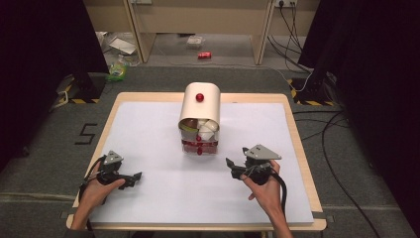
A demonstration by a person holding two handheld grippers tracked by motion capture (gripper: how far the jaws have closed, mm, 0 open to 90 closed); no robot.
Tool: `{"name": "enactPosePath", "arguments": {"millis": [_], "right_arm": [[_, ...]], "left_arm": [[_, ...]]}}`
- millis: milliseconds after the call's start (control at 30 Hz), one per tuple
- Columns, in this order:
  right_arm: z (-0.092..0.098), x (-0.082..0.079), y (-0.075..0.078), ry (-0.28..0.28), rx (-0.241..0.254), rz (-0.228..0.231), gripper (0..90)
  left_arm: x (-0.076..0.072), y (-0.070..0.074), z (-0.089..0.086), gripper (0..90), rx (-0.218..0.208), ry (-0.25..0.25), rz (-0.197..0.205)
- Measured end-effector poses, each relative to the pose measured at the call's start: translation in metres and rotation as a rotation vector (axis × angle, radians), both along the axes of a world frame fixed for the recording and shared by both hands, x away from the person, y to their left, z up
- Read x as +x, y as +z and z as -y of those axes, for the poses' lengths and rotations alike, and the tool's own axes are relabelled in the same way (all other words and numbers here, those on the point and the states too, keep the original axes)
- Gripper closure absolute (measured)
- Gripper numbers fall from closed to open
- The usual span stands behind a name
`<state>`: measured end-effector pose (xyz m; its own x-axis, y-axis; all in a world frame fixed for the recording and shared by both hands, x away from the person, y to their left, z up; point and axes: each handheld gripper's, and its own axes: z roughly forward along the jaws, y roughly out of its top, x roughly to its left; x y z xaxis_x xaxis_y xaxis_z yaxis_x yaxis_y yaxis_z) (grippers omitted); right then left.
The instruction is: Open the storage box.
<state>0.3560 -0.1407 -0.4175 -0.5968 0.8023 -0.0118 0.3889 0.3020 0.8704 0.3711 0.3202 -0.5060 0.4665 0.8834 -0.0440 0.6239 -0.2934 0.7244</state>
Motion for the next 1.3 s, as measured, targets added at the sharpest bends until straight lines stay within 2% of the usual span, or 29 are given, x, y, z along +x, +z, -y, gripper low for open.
{"name": "enactPosePath", "arguments": {"millis": [267, 433, 467, 533, 567, 633, 867, 1300], "right_arm": [[-0.011, 0.000, 0.016, 0.039, 0.001, 0.026, 36.9], [-0.016, 0.000, 0.023, 0.050, 0.014, 0.031, 38.7], [-0.017, 0.000, 0.024, 0.056, 0.013, 0.030, 39.1], [-0.020, 0.001, 0.026, 0.061, 0.017, 0.028, 39.5], [-0.021, 0.002, 0.028, 0.063, 0.018, 0.025, 40.1], [-0.025, 0.003, 0.030, 0.072, 0.022, 0.024, 40.9], [-0.036, 0.007, 0.038, 0.104, 0.027, 0.033, 41.7], [-0.052, 0.012, 0.044, 0.140, 0.031, 0.040, 44.0]], "left_arm": [[0.000, 0.000, 0.000, 0.0, -0.001, 0.000, 0.000], [0.001, 0.000, -0.004, 0.0, -0.040, 0.000, -0.006], [0.000, 0.000, -0.003, 0.0, -0.033, 0.002, -0.004], [0.000, 0.000, 0.001, 0.0, 0.012, 0.001, 0.003], [0.000, 0.000, 0.001, 0.0, 0.015, -0.001, 0.002], [0.000, 0.000, 0.000, 0.0, 0.003, 0.000, 0.000], [0.000, 0.000, 0.001, 0.0, 0.006, 0.000, 0.002], [0.000, 0.000, 0.001, 0.0, 0.007, 0.001, 0.003]]}}
